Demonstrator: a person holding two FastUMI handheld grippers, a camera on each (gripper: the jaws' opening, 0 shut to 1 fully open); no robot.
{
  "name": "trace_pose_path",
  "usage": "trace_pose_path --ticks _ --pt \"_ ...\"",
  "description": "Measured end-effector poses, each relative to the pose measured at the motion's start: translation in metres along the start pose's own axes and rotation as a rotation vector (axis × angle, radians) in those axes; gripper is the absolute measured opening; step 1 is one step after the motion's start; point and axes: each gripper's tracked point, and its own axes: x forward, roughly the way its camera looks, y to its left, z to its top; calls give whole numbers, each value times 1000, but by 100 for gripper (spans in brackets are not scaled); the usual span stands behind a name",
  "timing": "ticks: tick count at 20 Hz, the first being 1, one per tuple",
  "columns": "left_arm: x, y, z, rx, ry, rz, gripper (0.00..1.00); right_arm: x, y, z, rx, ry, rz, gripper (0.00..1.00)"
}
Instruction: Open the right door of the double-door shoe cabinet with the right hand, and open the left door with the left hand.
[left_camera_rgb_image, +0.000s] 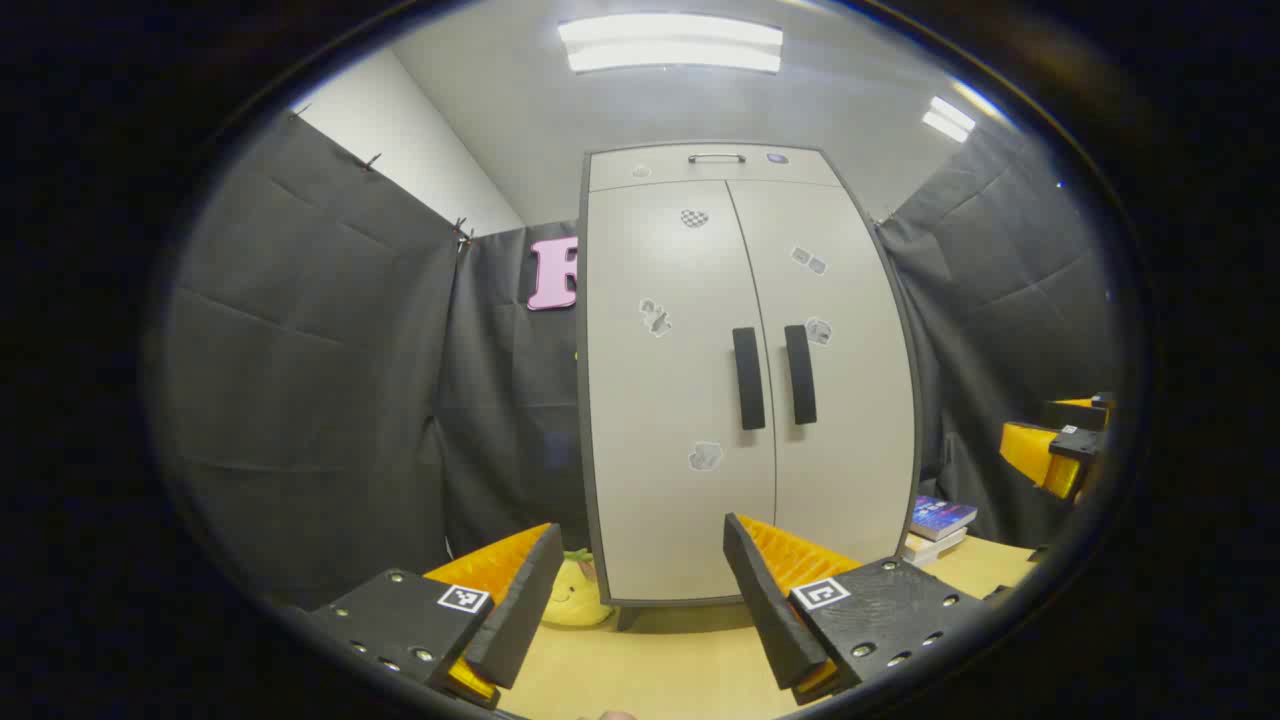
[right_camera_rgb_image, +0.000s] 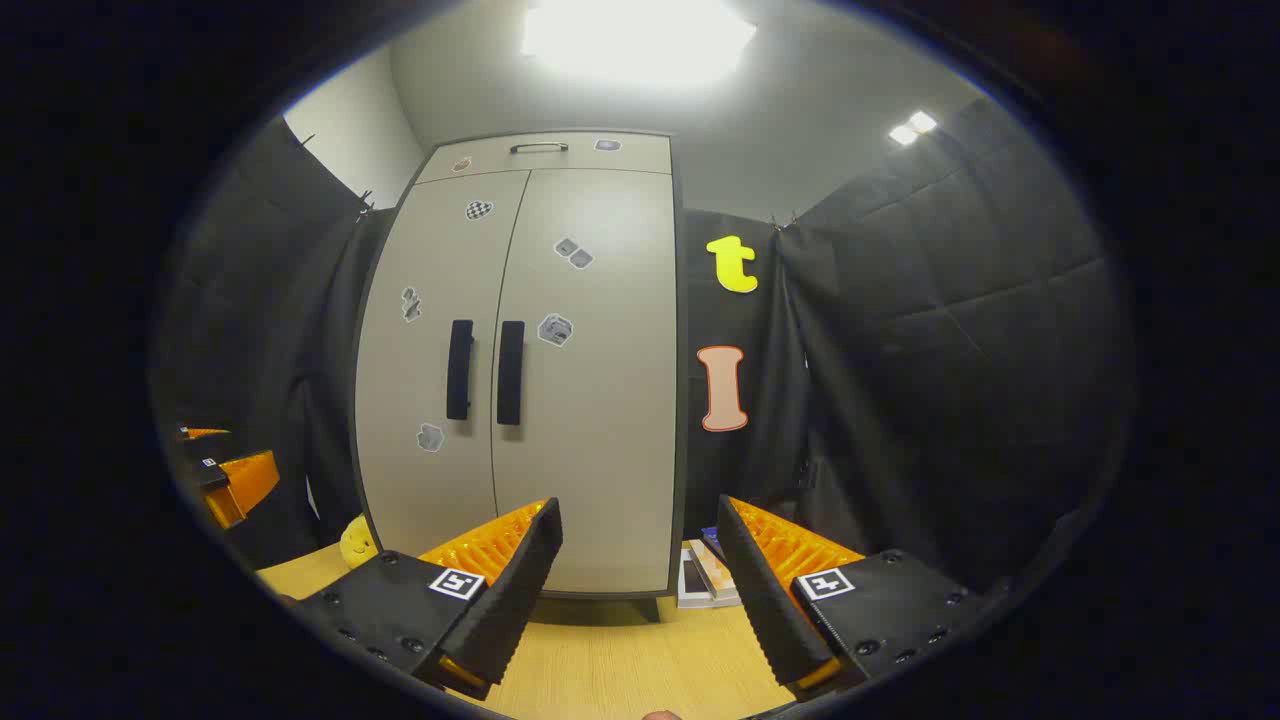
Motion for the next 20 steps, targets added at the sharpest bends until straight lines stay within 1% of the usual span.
trace_pose_path --ticks 5,6,14,20 --pt "1 0 0 5 -1 4 93 3 -2 -5 15 22 5 97" --pt "1 0 1 6 -2 3 94 3 -3 -6 11 23 4 97" --pt "2 1 2 12 -4 6 93 8 -4 -4 12 17 5 98" --pt "2 2 3 22 -12 17 93 22 6 5 8 16 42 98"
